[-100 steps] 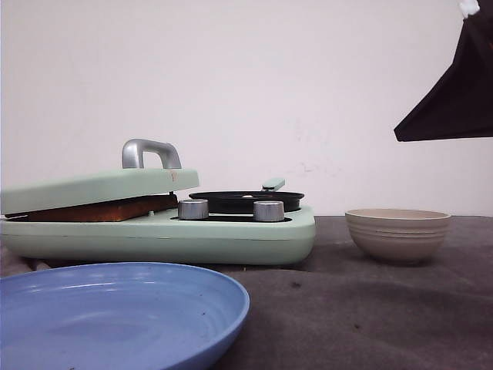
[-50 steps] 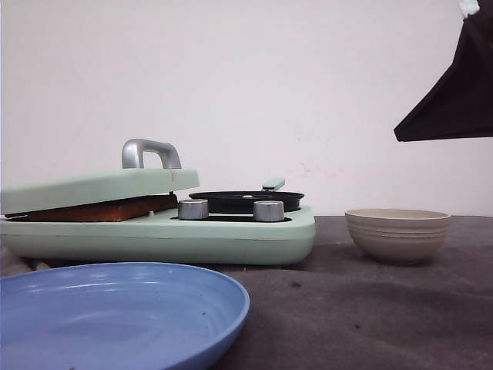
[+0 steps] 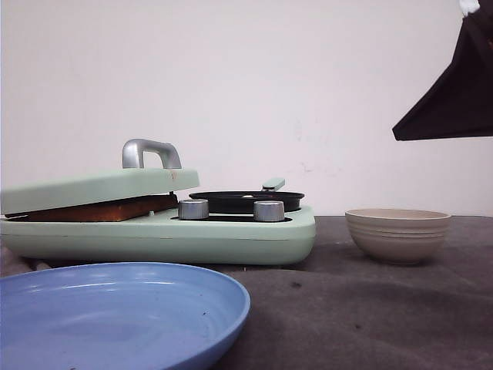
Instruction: Make breakfast with bread and shrimp
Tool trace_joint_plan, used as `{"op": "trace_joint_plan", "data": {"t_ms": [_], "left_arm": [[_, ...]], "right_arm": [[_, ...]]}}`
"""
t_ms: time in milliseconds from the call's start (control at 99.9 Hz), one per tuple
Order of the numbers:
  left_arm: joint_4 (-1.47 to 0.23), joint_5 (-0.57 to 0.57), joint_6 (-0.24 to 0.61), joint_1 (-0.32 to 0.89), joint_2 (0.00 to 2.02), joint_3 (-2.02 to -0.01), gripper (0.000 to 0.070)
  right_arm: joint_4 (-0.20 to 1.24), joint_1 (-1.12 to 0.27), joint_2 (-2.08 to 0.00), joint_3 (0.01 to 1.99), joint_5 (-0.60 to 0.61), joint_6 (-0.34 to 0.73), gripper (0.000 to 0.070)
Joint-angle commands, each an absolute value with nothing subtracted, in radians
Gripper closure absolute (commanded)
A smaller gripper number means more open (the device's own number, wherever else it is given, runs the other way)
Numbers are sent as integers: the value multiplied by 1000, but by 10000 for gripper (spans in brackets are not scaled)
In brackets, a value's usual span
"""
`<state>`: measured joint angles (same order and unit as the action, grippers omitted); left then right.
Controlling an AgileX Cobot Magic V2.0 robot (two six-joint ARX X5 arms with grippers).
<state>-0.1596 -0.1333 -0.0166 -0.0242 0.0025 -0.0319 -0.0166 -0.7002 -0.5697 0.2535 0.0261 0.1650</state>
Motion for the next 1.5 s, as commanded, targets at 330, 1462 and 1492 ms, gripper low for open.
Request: {"op": "trace_joint_plan", "data": {"t_ms": [330, 1462, 1492], "left_arm": [[-181, -131, -34, -26, 4, -14, 699], [-181, -130, -34, -26, 4, -14, 699], [-181, -130, -34, -26, 4, -14, 699]], "right_arm": [[-30, -709, -573, 260, 25, 176, 699], [-15, -337, -284, 173, 48, -142, 699], [-15, -305, -254, 154, 64, -142, 699]]}}
